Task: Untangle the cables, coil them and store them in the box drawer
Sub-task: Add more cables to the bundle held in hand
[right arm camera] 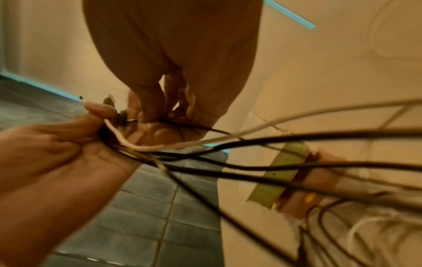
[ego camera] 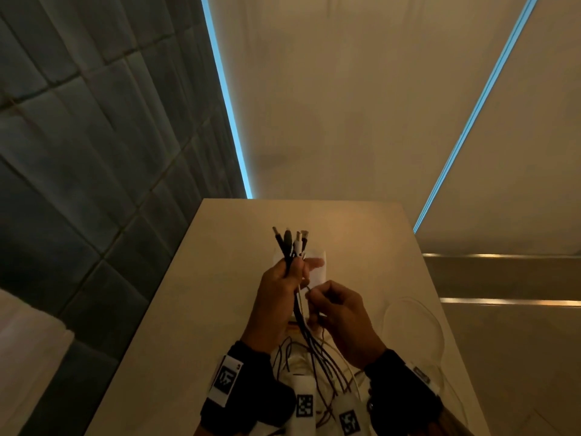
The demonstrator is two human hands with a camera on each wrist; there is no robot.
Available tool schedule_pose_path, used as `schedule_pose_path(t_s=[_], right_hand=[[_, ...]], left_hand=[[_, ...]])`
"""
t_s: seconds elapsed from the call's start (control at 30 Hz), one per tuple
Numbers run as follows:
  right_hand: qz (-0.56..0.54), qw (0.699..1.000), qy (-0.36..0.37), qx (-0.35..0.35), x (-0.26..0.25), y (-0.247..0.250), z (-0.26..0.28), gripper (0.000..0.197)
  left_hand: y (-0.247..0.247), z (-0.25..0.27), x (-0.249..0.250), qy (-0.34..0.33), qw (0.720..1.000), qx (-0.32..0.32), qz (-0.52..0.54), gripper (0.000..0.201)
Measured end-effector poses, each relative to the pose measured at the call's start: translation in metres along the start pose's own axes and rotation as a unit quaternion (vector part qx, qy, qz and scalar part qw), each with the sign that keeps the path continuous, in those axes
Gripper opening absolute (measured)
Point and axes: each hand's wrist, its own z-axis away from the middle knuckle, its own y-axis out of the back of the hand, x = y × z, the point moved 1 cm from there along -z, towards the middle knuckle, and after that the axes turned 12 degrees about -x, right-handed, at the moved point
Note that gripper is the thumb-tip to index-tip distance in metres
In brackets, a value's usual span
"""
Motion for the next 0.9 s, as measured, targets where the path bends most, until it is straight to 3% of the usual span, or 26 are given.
schedule_pose_path(t_s=[0.13, 0.27, 0.37, 0.5, 0.57, 0.67, 0.9], right_hand=[[0.006, 1.0, 0.03, -0.007, -0.016, -0.013, -0.009, 0.029], [0.045, 0.998, 0.033, -0.028, -0.015, -0.015, -0.009, 0.016], [0.058, 0.997, 0.047, -0.033, -0.013, -0.013, -0.009, 0.014], [0.071, 0.994, 0.076, -0.023, -0.009, -0.014, -0.01, 0.021], [0.086, 0.992, 0.086, -0.026, -0.006, -0.015, -0.01, 0.024], [0.127, 0.988, 0.079, -0.035, 0.003, -0.011, -0.008, 0.026], [0.257, 0.963, 0.001, -0.082, 0.056, 0.021, -0.003, 0.033]], left_hand=[[-0.009, 0.004, 0.003, 0.019, 0.999, -0.027, 0.001, 0.034], [-0.002, 0.001, 0.005, -0.028, 0.998, 0.035, 0.044, 0.028], [-0.002, 0.0, 0.003, -0.04, 0.995, 0.045, 0.076, 0.028], [0.004, -0.003, -0.002, 0.016, 0.99, -0.005, 0.141, 0.044], [0.006, -0.002, 0.002, 0.041, 0.984, -0.02, 0.172, 0.041], [0.006, 0.001, 0.006, 0.027, 0.976, 0.003, 0.218, 0.029], [0.028, -0.001, 0.005, -0.024, 0.963, 0.053, 0.265, 0.03]])
